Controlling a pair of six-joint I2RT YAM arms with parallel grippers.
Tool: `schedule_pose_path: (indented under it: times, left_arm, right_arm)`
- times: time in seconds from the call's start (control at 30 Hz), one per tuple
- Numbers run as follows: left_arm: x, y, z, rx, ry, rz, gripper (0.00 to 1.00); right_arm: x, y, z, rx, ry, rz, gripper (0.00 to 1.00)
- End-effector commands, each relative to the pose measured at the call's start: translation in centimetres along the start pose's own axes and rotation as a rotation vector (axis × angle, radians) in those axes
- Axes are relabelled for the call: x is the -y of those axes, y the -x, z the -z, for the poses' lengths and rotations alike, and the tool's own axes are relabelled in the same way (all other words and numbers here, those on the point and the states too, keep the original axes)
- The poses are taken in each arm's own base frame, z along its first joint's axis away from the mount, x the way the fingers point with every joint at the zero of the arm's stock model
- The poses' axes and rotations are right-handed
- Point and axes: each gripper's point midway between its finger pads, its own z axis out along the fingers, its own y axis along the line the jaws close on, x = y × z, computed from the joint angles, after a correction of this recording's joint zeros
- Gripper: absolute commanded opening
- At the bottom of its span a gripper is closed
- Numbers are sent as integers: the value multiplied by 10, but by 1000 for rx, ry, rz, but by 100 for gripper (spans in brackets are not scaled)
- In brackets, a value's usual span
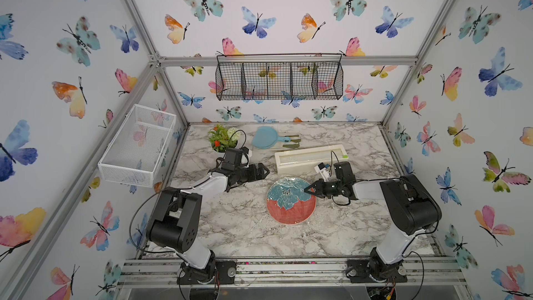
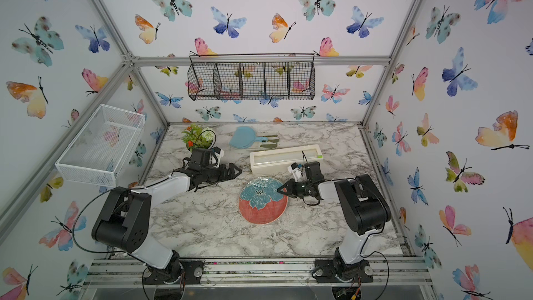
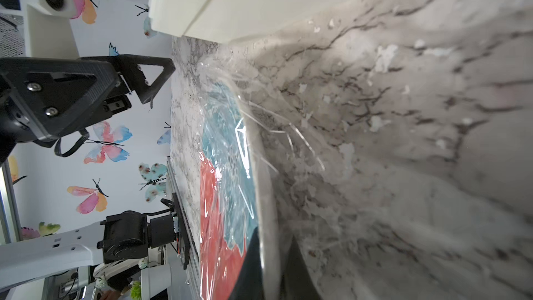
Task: Wrap the plate with plastic wrap
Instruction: Place the plate at the center of the board.
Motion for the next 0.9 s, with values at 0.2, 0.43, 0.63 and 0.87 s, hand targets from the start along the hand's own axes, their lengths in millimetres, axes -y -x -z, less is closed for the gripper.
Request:
schedule_pose_path:
  times: [0.2, 0.43, 0.63, 0.87]
  left_arm:
    - [-19, -13, 0, -28, 89, -7, 98]
    - [23, -15, -5, -40, -44, -119, 98]
    - [65, -32, -26, -132, -107, -292, 98]
    - [73, -38, -54, -219, -140, -334, 98]
  right_arm:
    - [11, 0, -5, -42, -70, 40, 11]
    - [17, -7, -1, -54, -106, 47, 2]
    - [18, -2, 0, -62, -134, 75, 7]
    - [18, 0, -3, -67, -123, 87, 9]
